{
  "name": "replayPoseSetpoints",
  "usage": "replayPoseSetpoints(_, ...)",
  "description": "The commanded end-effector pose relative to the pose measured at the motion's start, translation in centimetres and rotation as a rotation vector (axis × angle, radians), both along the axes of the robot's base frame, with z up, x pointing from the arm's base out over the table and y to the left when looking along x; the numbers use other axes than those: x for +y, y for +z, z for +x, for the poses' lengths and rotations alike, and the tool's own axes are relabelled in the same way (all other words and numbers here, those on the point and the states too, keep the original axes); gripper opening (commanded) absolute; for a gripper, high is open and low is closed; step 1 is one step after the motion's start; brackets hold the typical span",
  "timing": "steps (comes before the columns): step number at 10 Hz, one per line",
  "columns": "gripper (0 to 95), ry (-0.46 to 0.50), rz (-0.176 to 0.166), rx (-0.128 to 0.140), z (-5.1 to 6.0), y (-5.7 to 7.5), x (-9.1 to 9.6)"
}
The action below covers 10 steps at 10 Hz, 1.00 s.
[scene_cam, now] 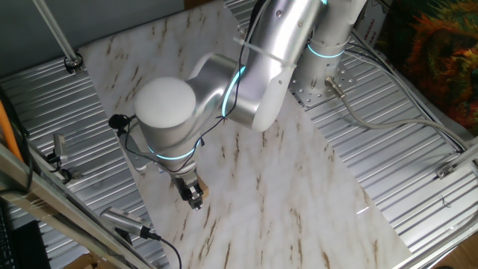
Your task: Pick up the small block on the left and move it to the right
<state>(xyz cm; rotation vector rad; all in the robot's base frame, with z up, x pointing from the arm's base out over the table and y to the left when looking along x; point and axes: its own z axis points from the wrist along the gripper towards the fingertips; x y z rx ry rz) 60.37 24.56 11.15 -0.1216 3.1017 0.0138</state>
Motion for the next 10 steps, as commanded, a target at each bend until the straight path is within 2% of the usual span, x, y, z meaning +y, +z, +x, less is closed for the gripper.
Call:
replayPoseSetpoints(1, 0.0, -0.076, 0.011, 0.019, -0.2, -0.3, 0.0)
replayPoseSetpoints(2, 0.0, -0.107, 0.011, 0.033, -0.2, -0.3, 0.0)
replayPoseSetpoints(4, 0.0, -0.168, 0.010, 0.043, -0.3, -0.9, 0.0)
replayPoseSetpoints(7, 0.0, -0.173, 0.000, 0.042, -0.5, -2.6, 0.2)
replayPoseSetpoints(10, 0.0, -0.166, -0.001, 0.043, -0.6, -2.9, 0.3)
